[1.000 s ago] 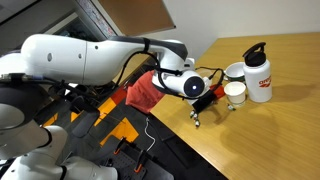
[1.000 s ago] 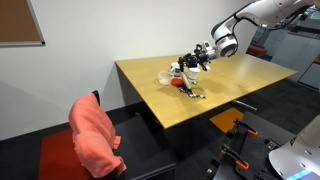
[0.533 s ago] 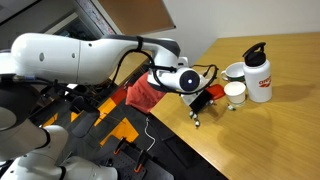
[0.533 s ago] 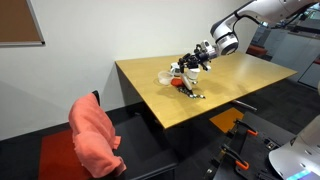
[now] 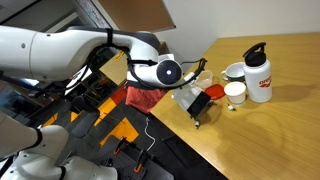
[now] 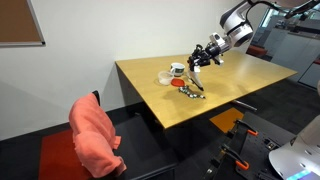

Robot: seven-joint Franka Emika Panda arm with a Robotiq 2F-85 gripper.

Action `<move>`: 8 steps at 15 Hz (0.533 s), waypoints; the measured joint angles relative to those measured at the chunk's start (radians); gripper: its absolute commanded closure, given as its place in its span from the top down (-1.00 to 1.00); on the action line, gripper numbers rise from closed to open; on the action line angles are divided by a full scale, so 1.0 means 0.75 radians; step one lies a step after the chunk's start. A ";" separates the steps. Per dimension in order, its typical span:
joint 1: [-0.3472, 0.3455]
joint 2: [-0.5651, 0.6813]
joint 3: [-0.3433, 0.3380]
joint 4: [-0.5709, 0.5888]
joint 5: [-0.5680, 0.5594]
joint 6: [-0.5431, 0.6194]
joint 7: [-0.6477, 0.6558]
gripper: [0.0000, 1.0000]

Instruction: Use the brush to sweep the candy to the left side of the table

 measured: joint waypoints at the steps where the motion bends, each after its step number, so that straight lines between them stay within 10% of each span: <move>1: 0.072 -0.051 -0.107 -0.037 -0.002 0.000 0.001 -0.69; 8: 0.386 -0.199 -0.687 -0.187 -0.135 0.078 0.036 -0.69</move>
